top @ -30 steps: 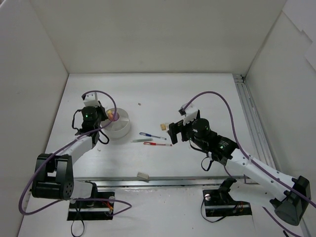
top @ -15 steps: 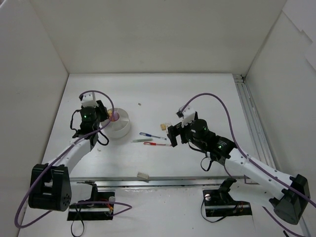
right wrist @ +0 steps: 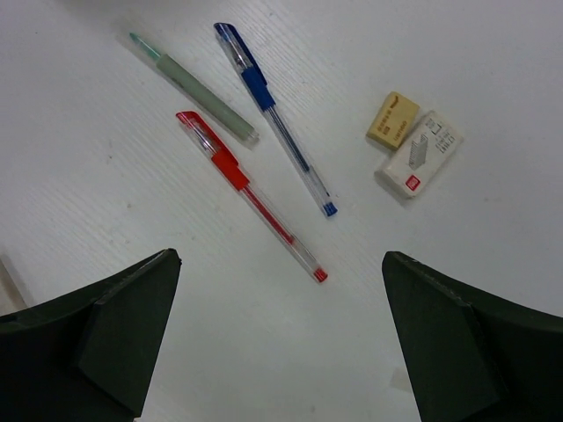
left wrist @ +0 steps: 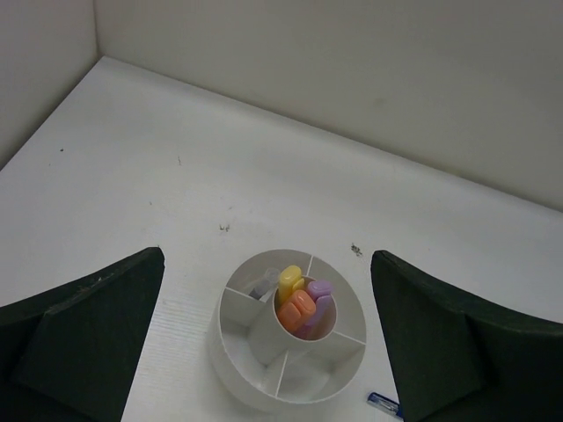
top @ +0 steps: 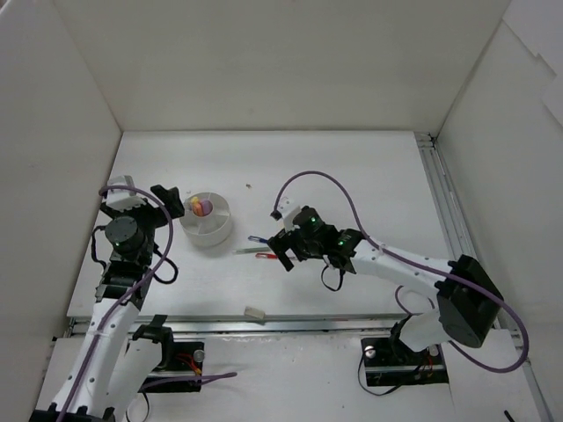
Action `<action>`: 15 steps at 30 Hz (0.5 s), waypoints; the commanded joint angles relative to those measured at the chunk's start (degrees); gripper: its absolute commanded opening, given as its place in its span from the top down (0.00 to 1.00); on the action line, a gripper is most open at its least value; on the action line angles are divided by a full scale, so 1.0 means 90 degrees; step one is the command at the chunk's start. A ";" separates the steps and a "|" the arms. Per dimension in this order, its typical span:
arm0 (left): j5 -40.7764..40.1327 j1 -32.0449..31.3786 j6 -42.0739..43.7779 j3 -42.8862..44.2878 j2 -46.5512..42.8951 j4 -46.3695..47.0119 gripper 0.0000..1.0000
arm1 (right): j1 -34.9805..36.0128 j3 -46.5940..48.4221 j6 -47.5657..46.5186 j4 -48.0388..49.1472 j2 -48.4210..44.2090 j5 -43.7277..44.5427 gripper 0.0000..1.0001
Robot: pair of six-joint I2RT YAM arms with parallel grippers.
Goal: Sort the stationery into containers
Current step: Place the pen in the storage box, then pick up the pen from the center of the board.
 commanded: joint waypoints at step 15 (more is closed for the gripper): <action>0.0127 -0.0015 -0.0580 -0.0077 -0.1618 -0.2131 0.01 | 0.0640 0.2331 -0.1222 0.0423 0.2934 -0.1569 0.04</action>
